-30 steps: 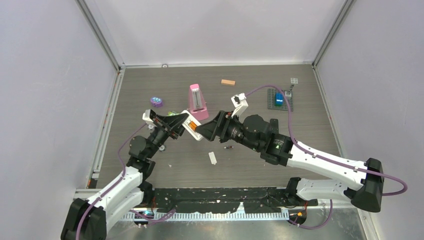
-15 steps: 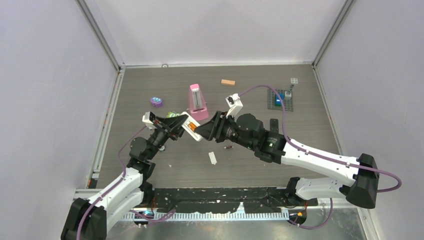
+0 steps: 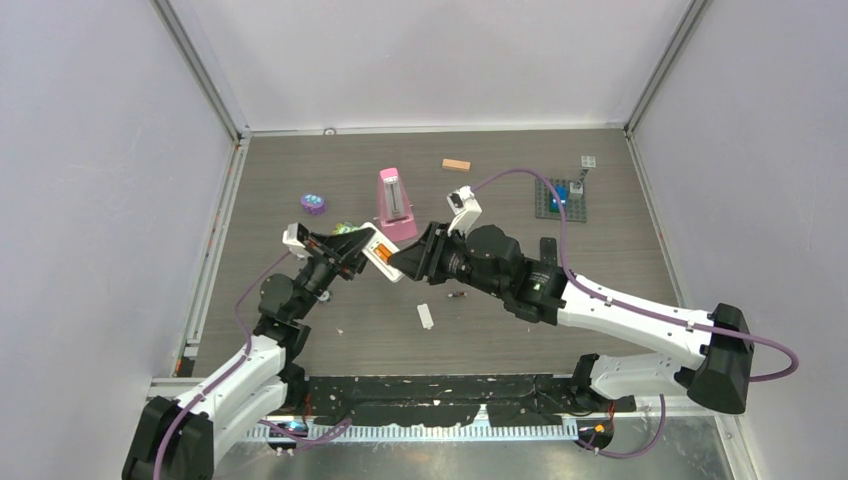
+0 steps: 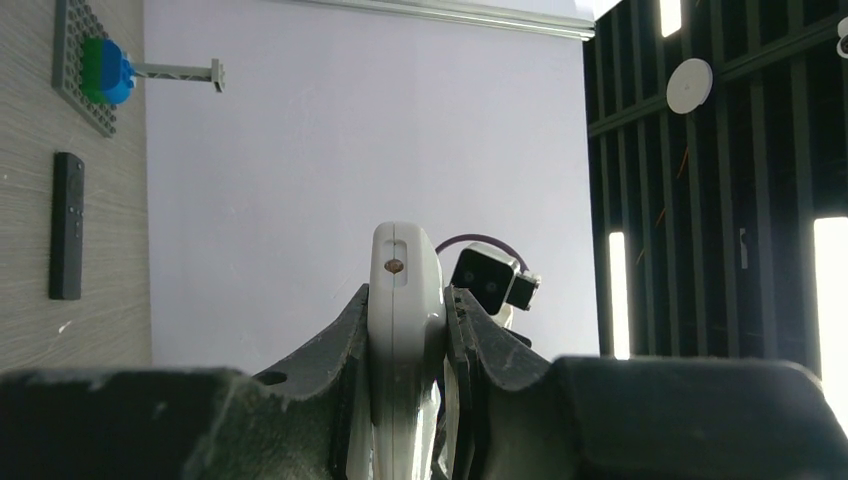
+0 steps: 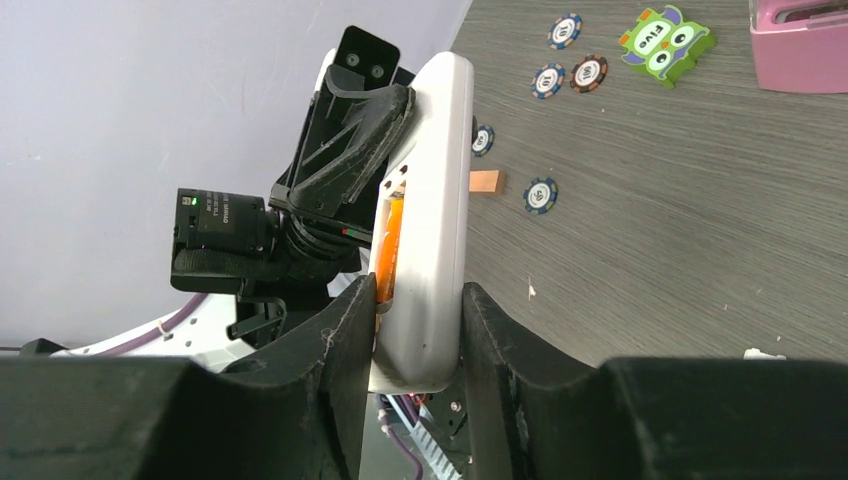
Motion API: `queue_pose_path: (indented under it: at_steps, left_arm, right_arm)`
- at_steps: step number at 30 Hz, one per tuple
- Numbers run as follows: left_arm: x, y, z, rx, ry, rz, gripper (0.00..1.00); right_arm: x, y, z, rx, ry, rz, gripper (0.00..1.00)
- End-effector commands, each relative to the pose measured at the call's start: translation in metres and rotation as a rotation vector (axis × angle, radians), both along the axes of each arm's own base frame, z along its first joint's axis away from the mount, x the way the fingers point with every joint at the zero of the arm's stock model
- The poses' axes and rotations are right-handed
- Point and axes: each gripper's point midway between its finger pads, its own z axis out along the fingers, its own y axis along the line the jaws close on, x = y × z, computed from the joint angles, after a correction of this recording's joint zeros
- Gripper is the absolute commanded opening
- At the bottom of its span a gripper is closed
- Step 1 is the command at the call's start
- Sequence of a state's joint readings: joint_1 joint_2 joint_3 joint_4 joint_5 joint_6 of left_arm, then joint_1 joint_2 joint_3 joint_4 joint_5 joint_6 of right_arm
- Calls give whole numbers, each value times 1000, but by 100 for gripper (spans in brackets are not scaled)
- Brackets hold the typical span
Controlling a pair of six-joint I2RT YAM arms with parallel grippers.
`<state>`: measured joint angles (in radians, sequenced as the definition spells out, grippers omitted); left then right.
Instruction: Load the batteries into the remote control
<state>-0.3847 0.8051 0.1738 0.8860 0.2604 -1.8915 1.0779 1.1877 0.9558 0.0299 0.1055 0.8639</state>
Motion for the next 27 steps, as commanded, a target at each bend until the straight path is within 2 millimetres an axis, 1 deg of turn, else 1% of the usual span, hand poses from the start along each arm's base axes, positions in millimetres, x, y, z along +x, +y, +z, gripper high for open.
queue_pose_path:
  at_steps: [1,4,5,7,9,12,16,17,19,22,23,24,25,26,27]
  left_arm:
    - [-14,-3,35,1,-163,-21,0]
    - [-15,-4,35,56,-207,-7,0]
    - [-15,-5,34,82,-220,-4,0]
    - [-16,-8,31,141,-251,0,0]
    - [-18,-10,30,196,-286,0,0]
    - [-22,-11,31,229,-320,-3,0]
    - [-27,-15,37,265,-357,-24,0]
    - [-28,-14,39,266,-364,-24,0]
    - [-30,-14,43,277,-389,-22,0]
    - [-31,-15,44,321,-414,-19,0]
    - [-31,-16,43,342,-422,-19,0]
    - [-31,-16,43,364,-433,-17,0]
    - [-31,-17,40,396,-438,-19,0]
    - [-31,-17,38,424,-442,-19,0]
    - [-31,-17,38,451,-456,-13,0]
  right_arm:
    - [5,2,3,-49,-2,-18,31]
    - [6,-4,-7,-104,20,-40,29]
    - [6,-5,-7,-109,19,-40,29]
    - [6,-8,-9,-125,17,-41,32]
    - [6,-10,-7,-138,3,-41,37]
    - [5,-11,-11,-183,-3,-26,39]
    - [5,-5,-18,-237,-5,8,36]
    - [5,-4,-23,-256,5,13,34]
    - [5,-3,-28,-274,16,12,29]
    - [6,-3,-30,-296,20,12,27]
    - [7,-4,-31,-305,20,9,30]
    - [6,-5,-29,-307,11,12,45]
    - [7,-6,-28,-309,4,8,54]
    - [6,-7,-25,-301,-5,9,66]
    - [6,-6,-19,-280,-18,10,70]
